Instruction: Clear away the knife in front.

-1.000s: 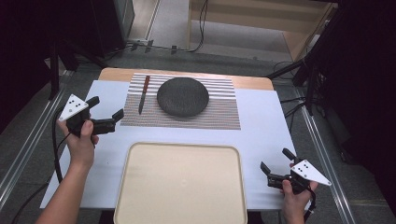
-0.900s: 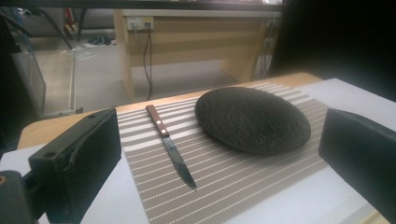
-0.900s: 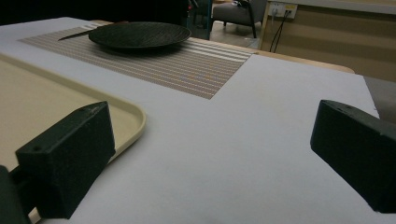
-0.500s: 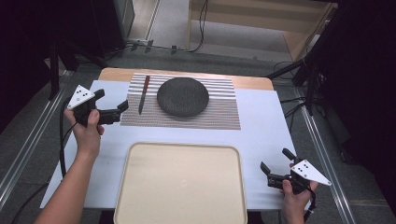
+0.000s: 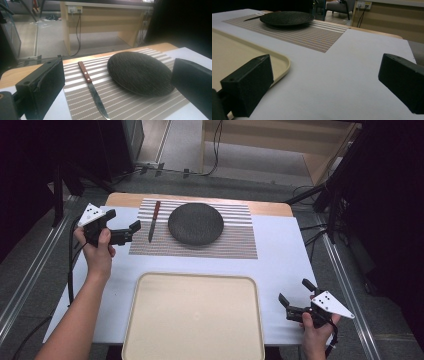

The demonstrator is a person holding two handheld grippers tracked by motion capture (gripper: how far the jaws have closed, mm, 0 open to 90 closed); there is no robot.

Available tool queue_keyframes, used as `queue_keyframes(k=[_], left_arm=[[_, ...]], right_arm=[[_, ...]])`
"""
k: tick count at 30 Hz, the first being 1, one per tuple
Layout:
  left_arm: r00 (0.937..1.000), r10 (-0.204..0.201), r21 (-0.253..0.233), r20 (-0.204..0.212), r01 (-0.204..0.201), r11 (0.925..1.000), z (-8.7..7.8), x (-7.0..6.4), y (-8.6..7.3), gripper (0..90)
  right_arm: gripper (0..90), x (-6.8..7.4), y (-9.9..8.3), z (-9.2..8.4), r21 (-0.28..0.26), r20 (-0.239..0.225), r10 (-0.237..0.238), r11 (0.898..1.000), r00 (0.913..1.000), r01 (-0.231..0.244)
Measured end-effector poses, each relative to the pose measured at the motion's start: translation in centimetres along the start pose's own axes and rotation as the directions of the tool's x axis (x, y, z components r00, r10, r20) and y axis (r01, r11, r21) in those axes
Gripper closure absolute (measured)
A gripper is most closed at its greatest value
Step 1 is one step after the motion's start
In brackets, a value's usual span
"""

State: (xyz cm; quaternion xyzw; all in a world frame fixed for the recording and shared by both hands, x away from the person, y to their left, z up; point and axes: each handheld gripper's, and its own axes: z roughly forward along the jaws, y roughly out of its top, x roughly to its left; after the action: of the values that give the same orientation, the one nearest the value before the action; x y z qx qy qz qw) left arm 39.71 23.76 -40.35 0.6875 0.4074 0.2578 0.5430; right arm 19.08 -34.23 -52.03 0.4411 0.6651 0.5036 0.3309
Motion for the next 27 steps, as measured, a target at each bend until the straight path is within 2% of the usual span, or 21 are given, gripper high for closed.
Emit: queue_keyframes(k=[9, 11, 13, 17, 20, 22, 27], left_arm=[[1.0000, 0.003, 0.027, -0.005, -0.003, 0.9996, 1.6, 0.2, 0.5, 0.0], [0.9999, -0.009, 0.031, -0.006, 0.009, 0.9995, 2.0, 0.3, 0.7, 0.0], [0.9993, -0.036, 0.036, 0.014, 0.035, 0.9987, 2.4, 0.5, 0.9, 0.0], [0.9988, -0.042, 0.053, 0.026, 0.041, 0.9978, 3.3, 0.7, 1.2, 0.0], [0.9976, -0.063, 0.070, 0.027, 0.061, 0.9957, 4.2, 1.1, 1.4, 0.0], [0.9966, -0.082, 0.075, 0.009, 0.081, 0.9939, 4.7, 1.4, 1.5, 0.4], [0.9933, -0.111, 0.103, -0.031, 0.114, 0.9881, 6.1, 1.9, 1.4, 10.4]], right_arm=[[0.0, 0.0, 0.0, 0.0, -0.001, 0.000, -0.001, 1.000, 1.0000, 0.001], [0.0, 0.0, 0.0, 0.0, 0.000, 0.000, -0.001, 1.000, 1.0000, 0.001], [0.0, 0.0, 0.0, 0.0, 0.001, 0.001, -0.002, 1.000, 1.0000, 0.002], [0.0, 0.0, 0.0, 0.0, 0.002, 0.001, -0.002, 1.000, 1.0000, 0.002], [0.0, 0.0, 0.0, 0.0, 0.002, 0.001, -0.001, 1.000, 1.0000, 0.001], [0.0, 0.0, 0.0, 0.0, 0.001, 0.000, -0.001, 1.000, 1.0000, 0.001], [0.0, 0.0, 0.0, 0.0, 0.000, 0.000, -0.001, 1.000, 1.0000, 0.001]])
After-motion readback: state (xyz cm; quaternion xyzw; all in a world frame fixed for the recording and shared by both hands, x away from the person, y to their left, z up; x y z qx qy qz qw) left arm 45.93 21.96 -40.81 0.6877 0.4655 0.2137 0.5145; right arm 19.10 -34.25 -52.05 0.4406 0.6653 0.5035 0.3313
